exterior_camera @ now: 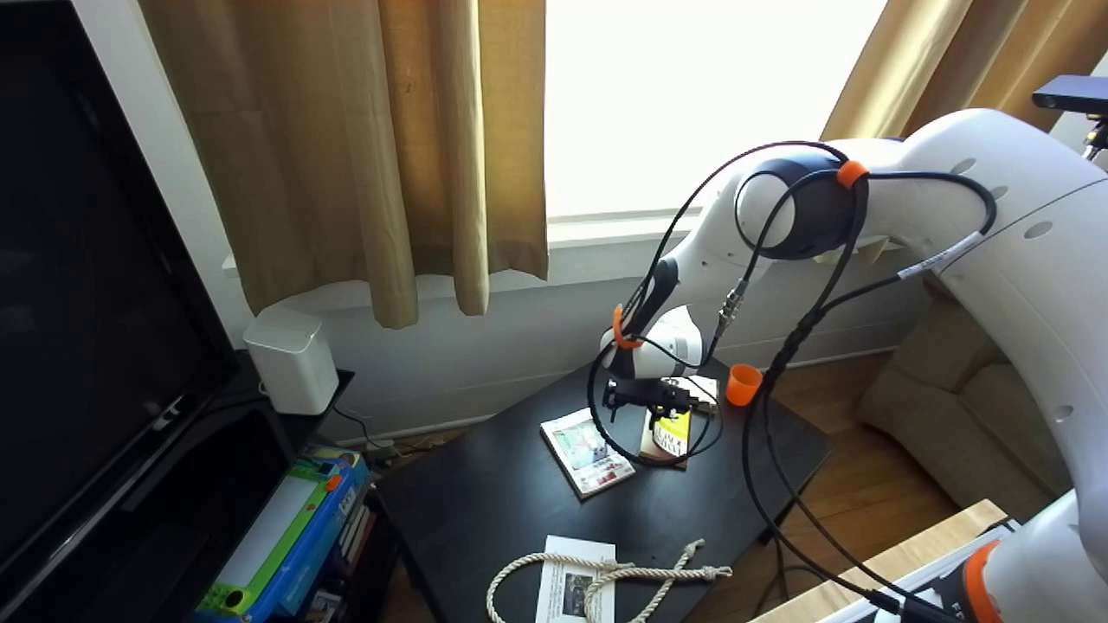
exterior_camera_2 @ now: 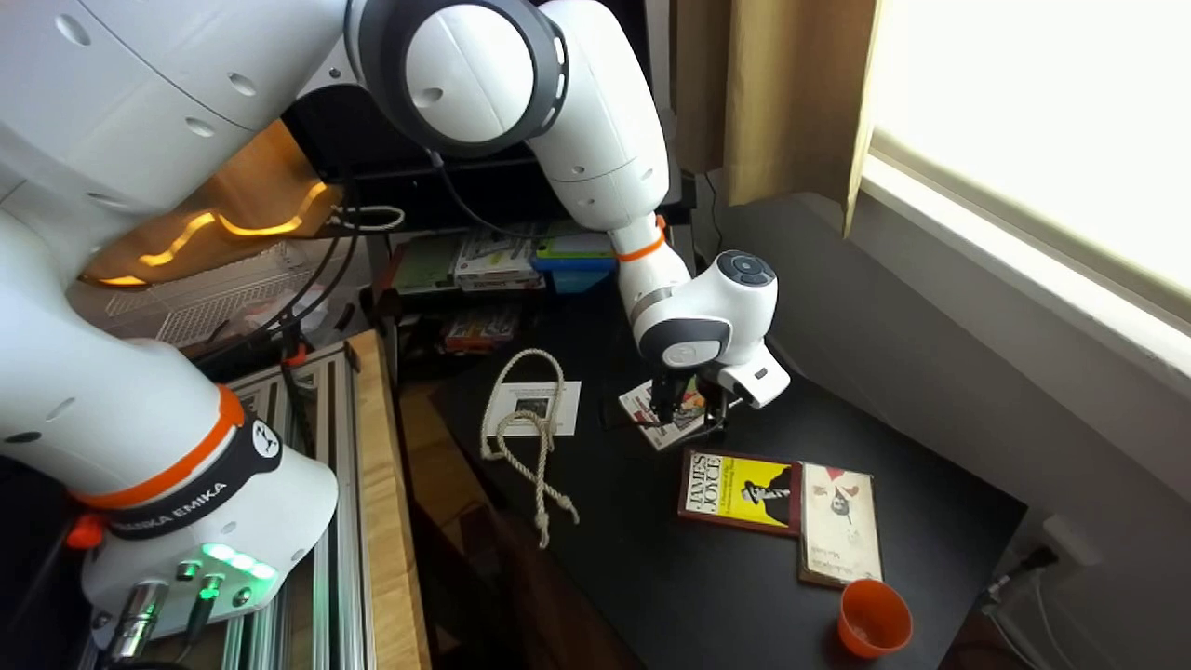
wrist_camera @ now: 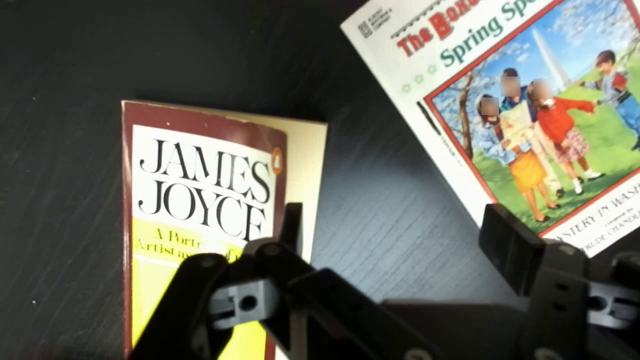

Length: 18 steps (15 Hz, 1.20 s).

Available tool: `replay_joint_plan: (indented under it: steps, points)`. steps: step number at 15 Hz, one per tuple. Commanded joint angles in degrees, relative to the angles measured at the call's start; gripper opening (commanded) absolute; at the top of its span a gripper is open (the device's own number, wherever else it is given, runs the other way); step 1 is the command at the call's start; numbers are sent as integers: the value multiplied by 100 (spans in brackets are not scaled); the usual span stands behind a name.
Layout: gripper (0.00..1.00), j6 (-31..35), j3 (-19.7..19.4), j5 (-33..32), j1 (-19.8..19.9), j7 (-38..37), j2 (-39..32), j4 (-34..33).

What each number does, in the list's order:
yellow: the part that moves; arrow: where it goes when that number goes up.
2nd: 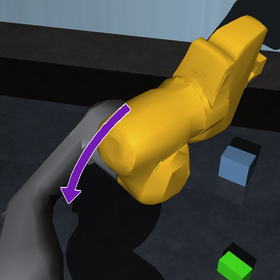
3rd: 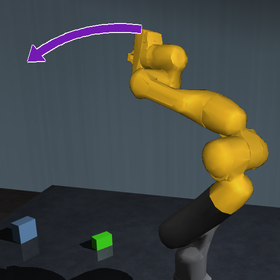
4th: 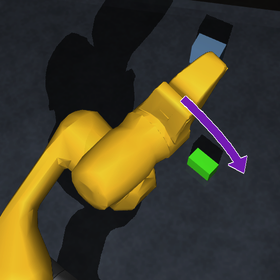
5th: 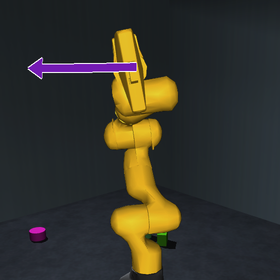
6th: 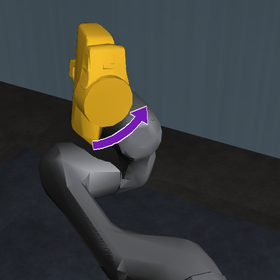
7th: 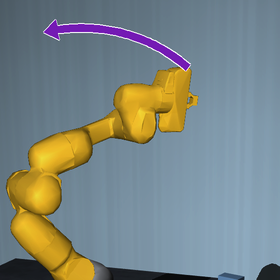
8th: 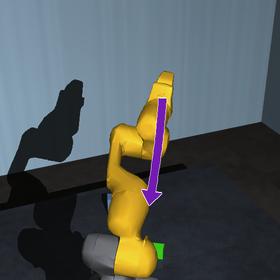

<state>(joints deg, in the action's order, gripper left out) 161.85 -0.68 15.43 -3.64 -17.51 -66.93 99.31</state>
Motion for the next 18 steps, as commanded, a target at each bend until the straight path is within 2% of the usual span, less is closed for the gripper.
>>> replay_joint_plan:
  steps: [1, 6, 11, 18]
  points:
    - [100, -331, -183, -335, -161, 173, 217, 418]
    - [99, -871, -496, -721, -358, 86, 195, 516]
    - [100, -986, -709, -893, -493, 6, 280, 549]
    - [100, -1543, -1139, -1350, -817, -90, 459, 582]
